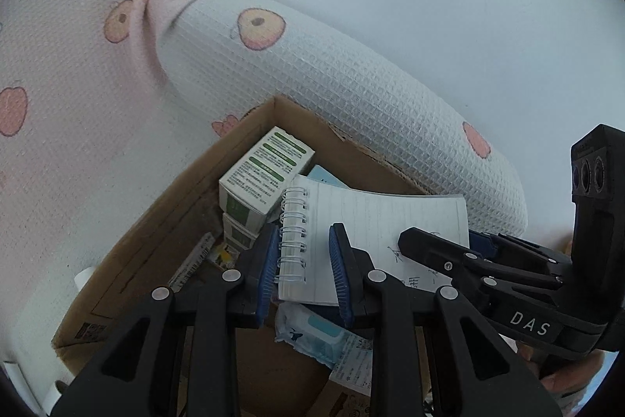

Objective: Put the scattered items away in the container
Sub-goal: 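Carry the notepad with both tools and lower it into the cardboard box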

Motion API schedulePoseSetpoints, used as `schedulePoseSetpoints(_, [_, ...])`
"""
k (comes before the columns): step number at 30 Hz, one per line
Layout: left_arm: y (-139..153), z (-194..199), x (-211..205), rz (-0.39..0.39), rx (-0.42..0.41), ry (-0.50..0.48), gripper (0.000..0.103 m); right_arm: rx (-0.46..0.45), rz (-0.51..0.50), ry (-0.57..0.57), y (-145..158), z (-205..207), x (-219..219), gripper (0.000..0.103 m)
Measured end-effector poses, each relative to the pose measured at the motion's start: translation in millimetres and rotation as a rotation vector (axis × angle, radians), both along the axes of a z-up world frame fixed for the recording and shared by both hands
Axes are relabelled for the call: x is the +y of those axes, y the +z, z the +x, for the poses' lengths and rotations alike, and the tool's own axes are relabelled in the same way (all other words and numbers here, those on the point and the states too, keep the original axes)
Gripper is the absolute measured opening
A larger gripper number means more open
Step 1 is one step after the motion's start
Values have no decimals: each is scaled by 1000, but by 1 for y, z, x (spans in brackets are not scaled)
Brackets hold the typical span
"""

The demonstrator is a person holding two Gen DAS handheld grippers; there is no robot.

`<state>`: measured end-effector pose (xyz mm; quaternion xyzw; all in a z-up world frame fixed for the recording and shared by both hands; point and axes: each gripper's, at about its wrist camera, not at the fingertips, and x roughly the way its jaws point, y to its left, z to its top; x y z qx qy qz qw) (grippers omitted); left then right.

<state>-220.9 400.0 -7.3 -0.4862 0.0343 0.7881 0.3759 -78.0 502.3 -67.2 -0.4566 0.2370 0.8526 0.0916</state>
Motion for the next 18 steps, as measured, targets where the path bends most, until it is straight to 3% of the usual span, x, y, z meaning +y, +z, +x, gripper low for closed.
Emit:
schedulePoseSetpoints(10, [-37, -32, 29, -9, -116, -36, 29, -101, 77, -40, -17, -10, 7, 41])
schedulePoseSetpoints(12, [-41, -34, 32, 6, -137, -62, 20, -118, 109, -28, -20, -14, 3, 40])
schedulePoseSetpoints(14, [-42, -31, 38, 64, -198, -122, 16, -129, 74, -1, -25, -17, 0, 40])
schedulePoseSetpoints(15, [-40, -26, 42, 50, -180, -133, 16, -150, 77, 2, -28, -20, -2, 40])
schedulePoseSetpoints(18, [-34, -10, 51, -68, -12, -127, 17, -158, 150, -18, -28, -20, -4, 40])
